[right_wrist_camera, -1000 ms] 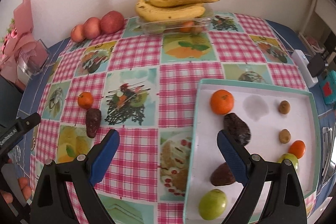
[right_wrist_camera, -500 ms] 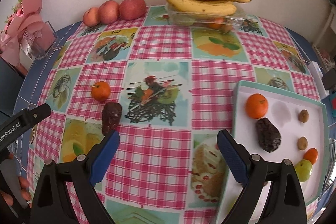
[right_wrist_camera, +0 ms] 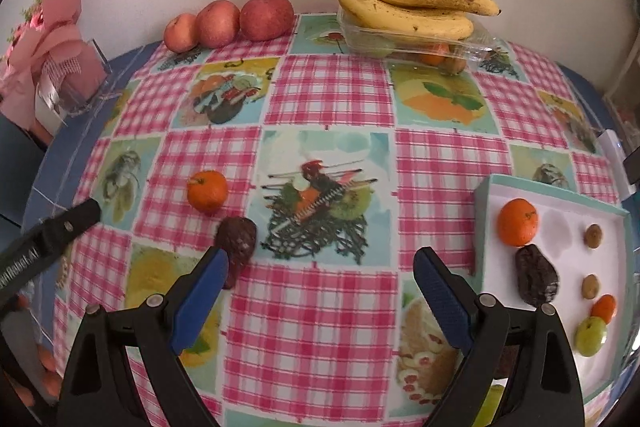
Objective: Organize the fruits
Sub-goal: 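Move both tools back toward the orange and dark brown fruit on the tablecloth, then grasp the dark brown fruit with the right tool while the left tool grasps the orange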
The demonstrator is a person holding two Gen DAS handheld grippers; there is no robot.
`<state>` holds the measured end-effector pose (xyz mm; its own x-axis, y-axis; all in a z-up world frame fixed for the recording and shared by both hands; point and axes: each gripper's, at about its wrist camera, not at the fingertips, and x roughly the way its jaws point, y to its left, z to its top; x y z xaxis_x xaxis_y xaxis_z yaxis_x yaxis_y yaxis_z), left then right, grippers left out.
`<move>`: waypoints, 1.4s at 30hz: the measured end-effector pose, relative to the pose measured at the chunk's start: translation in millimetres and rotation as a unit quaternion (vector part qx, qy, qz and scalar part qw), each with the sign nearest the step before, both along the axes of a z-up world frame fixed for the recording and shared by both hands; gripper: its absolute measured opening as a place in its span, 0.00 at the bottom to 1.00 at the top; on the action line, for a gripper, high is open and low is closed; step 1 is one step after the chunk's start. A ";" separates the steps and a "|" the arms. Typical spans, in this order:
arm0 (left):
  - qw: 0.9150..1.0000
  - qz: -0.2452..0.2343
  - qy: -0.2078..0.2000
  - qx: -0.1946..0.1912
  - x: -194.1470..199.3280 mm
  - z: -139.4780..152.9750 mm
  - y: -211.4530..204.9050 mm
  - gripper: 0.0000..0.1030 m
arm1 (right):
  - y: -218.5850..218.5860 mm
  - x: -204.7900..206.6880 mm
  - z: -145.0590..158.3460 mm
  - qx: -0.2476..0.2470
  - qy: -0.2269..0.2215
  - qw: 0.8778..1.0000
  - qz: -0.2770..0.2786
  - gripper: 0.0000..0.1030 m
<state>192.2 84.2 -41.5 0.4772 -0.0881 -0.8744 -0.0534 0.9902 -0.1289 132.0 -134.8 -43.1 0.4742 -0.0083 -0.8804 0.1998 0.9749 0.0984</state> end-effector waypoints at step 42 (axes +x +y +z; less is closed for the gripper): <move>0.999 -0.012 0.045 -0.022 33.1 -32.6 -20.1 0.96 | 23.1 36.8 -27.8 0.017 0.026 0.998 0.046 0.35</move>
<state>225.3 64.2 -74.1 0.3940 -0.1377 -0.9087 -0.0436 0.9848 -0.1681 168.8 -111.7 -70.8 0.4258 0.0640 -0.9025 0.1149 0.9856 0.1241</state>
